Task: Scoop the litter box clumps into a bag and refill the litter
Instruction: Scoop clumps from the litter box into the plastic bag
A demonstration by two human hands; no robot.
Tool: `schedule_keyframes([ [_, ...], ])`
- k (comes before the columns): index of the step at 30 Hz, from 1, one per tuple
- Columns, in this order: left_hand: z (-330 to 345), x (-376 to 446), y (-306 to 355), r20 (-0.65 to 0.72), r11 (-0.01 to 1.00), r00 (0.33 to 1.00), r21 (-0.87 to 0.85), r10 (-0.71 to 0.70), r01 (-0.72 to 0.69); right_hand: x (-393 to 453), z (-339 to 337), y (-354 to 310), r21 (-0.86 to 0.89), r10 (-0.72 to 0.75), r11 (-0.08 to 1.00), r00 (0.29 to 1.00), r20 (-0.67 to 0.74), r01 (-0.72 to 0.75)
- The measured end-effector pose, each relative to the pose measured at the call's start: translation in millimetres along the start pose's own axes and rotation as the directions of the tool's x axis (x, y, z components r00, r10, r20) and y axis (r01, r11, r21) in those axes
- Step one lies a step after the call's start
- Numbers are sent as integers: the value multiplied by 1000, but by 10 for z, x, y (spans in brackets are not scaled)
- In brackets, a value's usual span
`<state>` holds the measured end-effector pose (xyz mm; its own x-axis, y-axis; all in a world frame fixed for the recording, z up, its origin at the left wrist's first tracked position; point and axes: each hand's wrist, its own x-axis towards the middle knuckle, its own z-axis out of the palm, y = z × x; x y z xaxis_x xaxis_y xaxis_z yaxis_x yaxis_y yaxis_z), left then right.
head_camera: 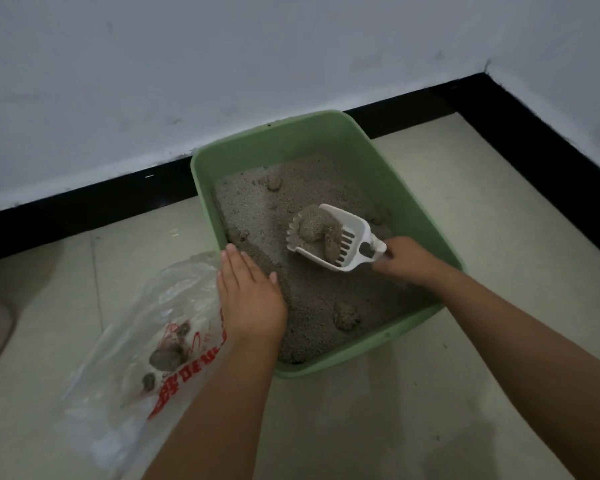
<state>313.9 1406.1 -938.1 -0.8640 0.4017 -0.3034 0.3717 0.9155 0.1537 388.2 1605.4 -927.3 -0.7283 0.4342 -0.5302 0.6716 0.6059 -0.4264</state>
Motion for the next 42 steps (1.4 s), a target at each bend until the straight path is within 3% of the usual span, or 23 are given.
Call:
schedule_keyframes([
  [6,-32,6,8,25,1000,1000,19,1,-1,-32,42,-6,81,19,997,987,-159,-6],
  [11,-27,0,10,20,1000,1000,15,4,-4,-48,86,-92,16,-15,1000,996,-90,17],
  [20,-18,-1,6,17,1000,1000,16,4,-4,-87,60,-115,146,57,989,986,-154,-34],
  [30,7,-2,-4,-10,1000,1000,14,10,-9,-110,102,-165,75,45,997,984,-175,-32],
  [38,1,-2,-3,-15,1000,1000,-1,14,-14,-139,63,-169,185,72,982,979,-193,-36],
  [42,5,-16,0,-19,1000,1000,-26,6,-6,-187,89,-206,115,69,992,979,-193,-47],
])
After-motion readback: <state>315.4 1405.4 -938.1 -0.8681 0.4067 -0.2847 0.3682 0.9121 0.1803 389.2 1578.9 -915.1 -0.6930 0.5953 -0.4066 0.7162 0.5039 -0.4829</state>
